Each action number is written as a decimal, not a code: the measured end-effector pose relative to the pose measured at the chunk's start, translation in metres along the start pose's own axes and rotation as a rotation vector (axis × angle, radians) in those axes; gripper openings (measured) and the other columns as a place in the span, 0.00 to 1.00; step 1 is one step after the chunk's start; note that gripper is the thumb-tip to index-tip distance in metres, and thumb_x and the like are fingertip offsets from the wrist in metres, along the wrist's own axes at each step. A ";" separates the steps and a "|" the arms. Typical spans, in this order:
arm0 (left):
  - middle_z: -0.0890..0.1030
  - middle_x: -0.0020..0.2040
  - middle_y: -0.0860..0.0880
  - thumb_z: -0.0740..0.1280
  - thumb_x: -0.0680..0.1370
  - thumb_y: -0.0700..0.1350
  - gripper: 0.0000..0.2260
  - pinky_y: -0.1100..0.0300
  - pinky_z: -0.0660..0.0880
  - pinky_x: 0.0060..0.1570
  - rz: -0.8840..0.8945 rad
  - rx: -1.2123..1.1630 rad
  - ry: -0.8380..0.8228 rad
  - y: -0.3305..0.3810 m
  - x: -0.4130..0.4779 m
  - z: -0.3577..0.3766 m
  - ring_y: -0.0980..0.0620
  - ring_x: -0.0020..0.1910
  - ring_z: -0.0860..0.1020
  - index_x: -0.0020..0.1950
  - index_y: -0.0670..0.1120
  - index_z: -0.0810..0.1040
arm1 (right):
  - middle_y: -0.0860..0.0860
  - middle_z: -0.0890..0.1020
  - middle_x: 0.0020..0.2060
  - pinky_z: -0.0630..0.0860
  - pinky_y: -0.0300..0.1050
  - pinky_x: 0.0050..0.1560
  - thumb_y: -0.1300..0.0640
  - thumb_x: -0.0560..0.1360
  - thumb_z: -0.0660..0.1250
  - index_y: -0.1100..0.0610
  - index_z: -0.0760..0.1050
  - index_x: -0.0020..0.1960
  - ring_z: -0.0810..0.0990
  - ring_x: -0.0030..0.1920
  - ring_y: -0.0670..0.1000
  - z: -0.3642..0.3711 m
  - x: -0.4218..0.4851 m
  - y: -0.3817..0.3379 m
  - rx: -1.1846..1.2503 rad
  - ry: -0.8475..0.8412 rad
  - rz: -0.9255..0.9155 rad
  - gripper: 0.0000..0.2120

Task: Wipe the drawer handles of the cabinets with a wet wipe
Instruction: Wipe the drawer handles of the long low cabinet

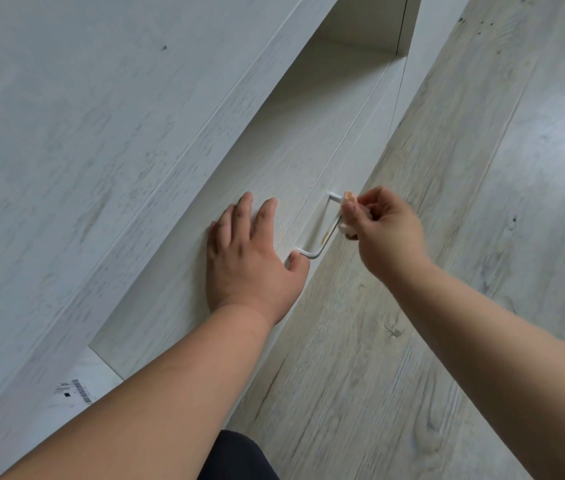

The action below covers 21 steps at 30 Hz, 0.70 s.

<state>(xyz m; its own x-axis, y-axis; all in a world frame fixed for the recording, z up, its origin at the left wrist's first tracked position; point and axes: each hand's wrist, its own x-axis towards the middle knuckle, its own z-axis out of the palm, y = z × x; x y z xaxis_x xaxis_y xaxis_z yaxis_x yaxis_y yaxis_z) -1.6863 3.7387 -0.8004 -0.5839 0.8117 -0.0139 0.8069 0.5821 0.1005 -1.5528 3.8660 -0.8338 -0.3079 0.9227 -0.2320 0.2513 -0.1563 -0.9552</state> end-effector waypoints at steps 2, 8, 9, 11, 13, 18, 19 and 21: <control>0.56 0.84 0.50 0.58 0.75 0.62 0.35 0.45 0.51 0.82 -0.001 0.000 -0.001 0.000 0.000 0.001 0.47 0.82 0.53 0.82 0.56 0.58 | 0.45 0.84 0.34 0.80 0.45 0.38 0.48 0.81 0.71 0.51 0.75 0.43 0.83 0.36 0.48 0.002 0.001 0.002 -0.015 -0.007 -0.018 0.11; 0.54 0.84 0.50 0.59 0.76 0.62 0.35 0.45 0.50 0.82 -0.003 0.001 -0.011 0.000 0.000 0.001 0.47 0.82 0.51 0.82 0.56 0.57 | 0.41 0.82 0.32 0.75 0.43 0.35 0.49 0.80 0.71 0.51 0.74 0.44 0.78 0.32 0.42 0.002 -0.005 0.005 -0.079 -0.047 -0.053 0.10; 0.54 0.84 0.50 0.59 0.76 0.62 0.35 0.45 0.50 0.82 -0.003 0.003 -0.013 0.000 0.001 0.001 0.47 0.82 0.51 0.82 0.56 0.57 | 0.41 0.82 0.32 0.76 0.44 0.35 0.48 0.80 0.71 0.50 0.75 0.45 0.79 0.33 0.42 0.000 0.001 0.001 -0.070 -0.041 -0.061 0.09; 0.55 0.84 0.50 0.59 0.76 0.62 0.35 0.46 0.50 0.82 -0.004 0.006 -0.009 0.000 0.001 0.001 0.47 0.82 0.52 0.82 0.56 0.57 | 0.45 0.82 0.32 0.78 0.47 0.37 0.48 0.80 0.72 0.50 0.77 0.47 0.81 0.34 0.44 -0.002 0.006 -0.004 -0.033 -0.056 -0.066 0.08; 0.55 0.84 0.50 0.59 0.76 0.62 0.35 0.46 0.51 0.82 -0.006 0.001 -0.005 0.000 0.000 0.001 0.47 0.82 0.52 0.82 0.56 0.58 | 0.51 0.83 0.33 0.78 0.44 0.36 0.51 0.79 0.74 0.54 0.79 0.47 0.81 0.34 0.45 -0.001 0.001 -0.001 0.001 -0.084 -0.063 0.08; 0.54 0.85 0.50 0.59 0.76 0.62 0.35 0.46 0.50 0.82 -0.007 0.007 -0.015 0.001 0.001 0.000 0.47 0.82 0.51 0.83 0.56 0.56 | 0.57 0.83 0.34 0.78 0.38 0.36 0.54 0.77 0.75 0.56 0.85 0.47 0.80 0.33 0.45 -0.007 0.008 -0.003 0.011 -0.085 -0.108 0.05; 0.54 0.85 0.50 0.58 0.76 0.62 0.35 0.46 0.50 0.82 -0.009 0.007 -0.014 0.001 0.000 0.000 0.47 0.82 0.51 0.83 0.56 0.56 | 0.55 0.84 0.34 0.79 0.40 0.38 0.53 0.78 0.75 0.54 0.85 0.47 0.80 0.34 0.45 -0.008 0.012 -0.004 0.007 -0.073 -0.122 0.05; 0.54 0.84 0.50 0.56 0.75 0.63 0.36 0.46 0.50 0.82 -0.009 0.006 -0.016 0.002 0.000 0.000 0.48 0.82 0.51 0.82 0.56 0.56 | 0.52 0.84 0.35 0.80 0.43 0.40 0.53 0.79 0.73 0.51 0.86 0.49 0.81 0.35 0.45 -0.008 0.011 0.000 -0.022 -0.063 -0.146 0.03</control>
<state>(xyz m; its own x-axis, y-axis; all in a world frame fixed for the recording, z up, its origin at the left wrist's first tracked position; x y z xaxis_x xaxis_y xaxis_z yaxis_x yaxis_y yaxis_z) -1.6852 3.7397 -0.8001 -0.5896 0.8071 -0.0311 0.8021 0.5896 0.0948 -1.5492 3.8787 -0.8350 -0.3994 0.9111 -0.1023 0.2198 -0.0132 -0.9755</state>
